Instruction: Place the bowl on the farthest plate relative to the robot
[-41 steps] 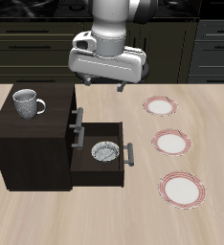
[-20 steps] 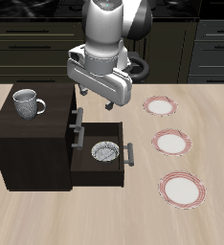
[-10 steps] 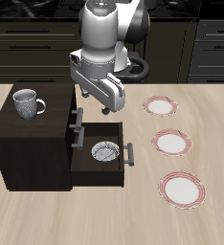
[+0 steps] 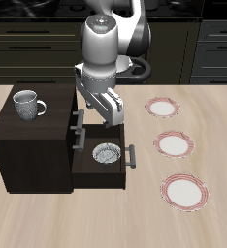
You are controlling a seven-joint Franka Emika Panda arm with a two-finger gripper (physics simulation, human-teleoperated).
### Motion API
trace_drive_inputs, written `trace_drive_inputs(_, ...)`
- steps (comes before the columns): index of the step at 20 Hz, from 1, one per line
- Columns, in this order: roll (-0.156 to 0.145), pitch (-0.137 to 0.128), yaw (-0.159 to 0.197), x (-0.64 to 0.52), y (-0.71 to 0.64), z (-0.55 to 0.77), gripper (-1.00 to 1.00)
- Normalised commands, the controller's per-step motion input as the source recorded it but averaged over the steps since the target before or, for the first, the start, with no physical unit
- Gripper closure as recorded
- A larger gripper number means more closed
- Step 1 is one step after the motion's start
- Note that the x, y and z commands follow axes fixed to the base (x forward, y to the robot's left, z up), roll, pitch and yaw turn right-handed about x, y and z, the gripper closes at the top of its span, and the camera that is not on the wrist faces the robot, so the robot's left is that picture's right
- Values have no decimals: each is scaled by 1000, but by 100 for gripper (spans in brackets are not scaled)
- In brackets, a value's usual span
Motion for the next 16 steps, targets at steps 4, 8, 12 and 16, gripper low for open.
trace_drive_inputs(4, 33, -19, -19, -46, 161, -169, -100)
trace_drive_inputs(8, 8, -3, -89, 62, -54, -154, -100)
trace_drive_inputs(12, 41, 6, -64, 77, 118, -225, -100)
trace_drive_inputs(16, 19, -24, -56, 90, 62, -73, -100)
